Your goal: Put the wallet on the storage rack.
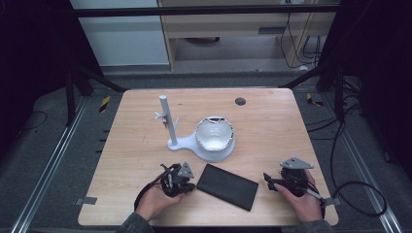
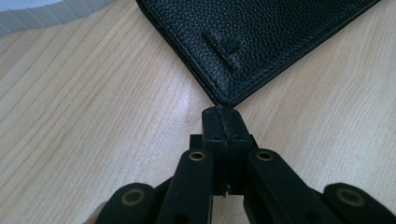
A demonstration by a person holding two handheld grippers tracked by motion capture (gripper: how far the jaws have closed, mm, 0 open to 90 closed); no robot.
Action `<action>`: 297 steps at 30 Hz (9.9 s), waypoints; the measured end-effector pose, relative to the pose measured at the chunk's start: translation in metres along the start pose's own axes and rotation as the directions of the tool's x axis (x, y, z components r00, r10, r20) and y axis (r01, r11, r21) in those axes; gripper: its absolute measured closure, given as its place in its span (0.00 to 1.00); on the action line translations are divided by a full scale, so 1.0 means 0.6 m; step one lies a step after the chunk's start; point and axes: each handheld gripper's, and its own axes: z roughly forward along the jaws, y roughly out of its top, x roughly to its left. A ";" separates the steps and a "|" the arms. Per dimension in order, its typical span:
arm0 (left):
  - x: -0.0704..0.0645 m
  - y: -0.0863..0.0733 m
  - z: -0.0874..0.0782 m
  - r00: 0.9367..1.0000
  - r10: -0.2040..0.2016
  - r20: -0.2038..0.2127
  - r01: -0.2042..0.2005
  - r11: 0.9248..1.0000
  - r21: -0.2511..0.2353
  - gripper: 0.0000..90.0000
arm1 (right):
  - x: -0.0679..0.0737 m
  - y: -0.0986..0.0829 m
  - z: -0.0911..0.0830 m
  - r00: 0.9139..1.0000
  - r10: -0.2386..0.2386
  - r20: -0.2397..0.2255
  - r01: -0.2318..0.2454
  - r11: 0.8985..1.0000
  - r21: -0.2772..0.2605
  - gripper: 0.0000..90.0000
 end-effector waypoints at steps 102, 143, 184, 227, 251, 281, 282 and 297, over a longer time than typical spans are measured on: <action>0.017 0.048 -0.052 0.999 -0.049 -0.012 0.046 0.975 -0.216 0.16 | 0.155 0.126 -0.042 0.832 -0.509 -0.220 0.519 0.855 -0.015 0.94; 0.021 0.136 -0.044 0.976 -0.043 0.213 0.084 0.978 -0.189 0.71 | 0.115 0.119 -0.089 0.852 -0.470 -0.229 0.401 0.869 -0.291 0.93; 0.014 0.227 -0.234 1.000 0.002 0.009 0.000 0.976 -0.220 0.89 | 0.042 0.007 0.016 0.988 -0.059 -0.143 0.061 0.998 0.007 0.08; 0.113 0.257 -0.188 0.980 -0.179 -0.088 0.146 0.945 -0.291 0.89 | 0.039 -0.001 0.034 0.997 -0.027 -0.075 0.032 0.998 0.063 0.04; 0.153 0.262 -0.132 0.975 -0.208 -0.073 0.188 0.958 -0.216 0.87 | 0.039 -0.002 0.034 0.997 -0.025 -0.077 0.030 0.998 0.062 0.04; 0.100 0.274 -0.249 0.948 -0.131 -0.289 0.002 0.913 -0.408 0.38 | 0.041 -0.002 0.033 0.996 -0.025 -0.080 0.030 0.998 0.063 0.04; 0.085 0.261 -0.256 0.951 -0.117 -0.285 -0.014 0.908 -0.418 0.36 | 0.041 -0.002 0.033 0.996 -0.025 -0.080 0.030 0.998 0.063 0.04; 0.028 0.090 -0.216 0.964 -0.155 -0.216 0.057 0.914 -0.402 0.12 | 0.041 -0.002 0.033 0.996 -0.024 -0.081 0.029 0.998 0.064 0.04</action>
